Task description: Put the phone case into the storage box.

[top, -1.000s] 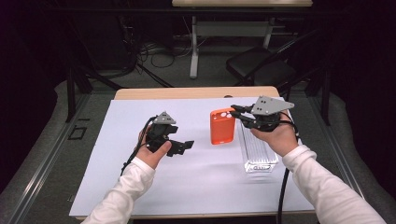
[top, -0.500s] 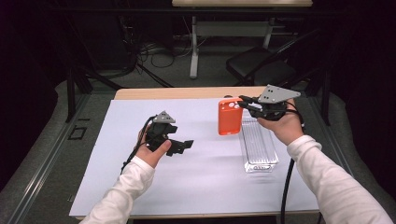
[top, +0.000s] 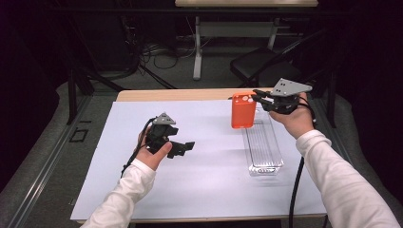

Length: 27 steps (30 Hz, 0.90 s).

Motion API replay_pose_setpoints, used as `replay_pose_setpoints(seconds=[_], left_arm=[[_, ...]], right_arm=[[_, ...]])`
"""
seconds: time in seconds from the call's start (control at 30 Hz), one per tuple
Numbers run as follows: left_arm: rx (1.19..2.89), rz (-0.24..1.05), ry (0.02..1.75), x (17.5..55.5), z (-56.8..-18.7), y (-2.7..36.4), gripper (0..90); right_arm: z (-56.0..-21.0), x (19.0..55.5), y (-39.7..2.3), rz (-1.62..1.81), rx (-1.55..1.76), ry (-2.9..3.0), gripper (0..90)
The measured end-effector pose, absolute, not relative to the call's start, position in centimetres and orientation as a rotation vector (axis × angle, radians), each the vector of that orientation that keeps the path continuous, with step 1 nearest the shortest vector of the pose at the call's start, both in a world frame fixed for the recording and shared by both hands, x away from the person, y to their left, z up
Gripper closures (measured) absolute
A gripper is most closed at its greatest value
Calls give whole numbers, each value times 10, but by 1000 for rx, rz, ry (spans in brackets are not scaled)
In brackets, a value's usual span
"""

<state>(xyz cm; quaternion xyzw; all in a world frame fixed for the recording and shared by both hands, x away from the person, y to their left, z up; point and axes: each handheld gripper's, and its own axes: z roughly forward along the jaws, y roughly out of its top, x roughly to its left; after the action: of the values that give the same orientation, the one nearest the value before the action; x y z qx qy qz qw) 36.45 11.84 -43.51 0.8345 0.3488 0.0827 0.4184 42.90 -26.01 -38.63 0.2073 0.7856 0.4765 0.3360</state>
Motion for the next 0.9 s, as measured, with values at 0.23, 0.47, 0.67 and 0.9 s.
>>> replay_pose_setpoints(seconds=[0.23,0.47,0.67,0.9], left_arm=[[2089,215,880,365,-436,120,162],[2084,214,883,365,-436,119,162],[2082,213,886,365,-436,119,162],[2087,216,889,366,-437,119,162]], right_arm=[[-389,437,-275,1209,582,2025,807],[-391,444,-289,1154,593,2016,807],[-396,451,-295,1118,600,2000,807],[-406,460,-294,1089,590,1977,807]])
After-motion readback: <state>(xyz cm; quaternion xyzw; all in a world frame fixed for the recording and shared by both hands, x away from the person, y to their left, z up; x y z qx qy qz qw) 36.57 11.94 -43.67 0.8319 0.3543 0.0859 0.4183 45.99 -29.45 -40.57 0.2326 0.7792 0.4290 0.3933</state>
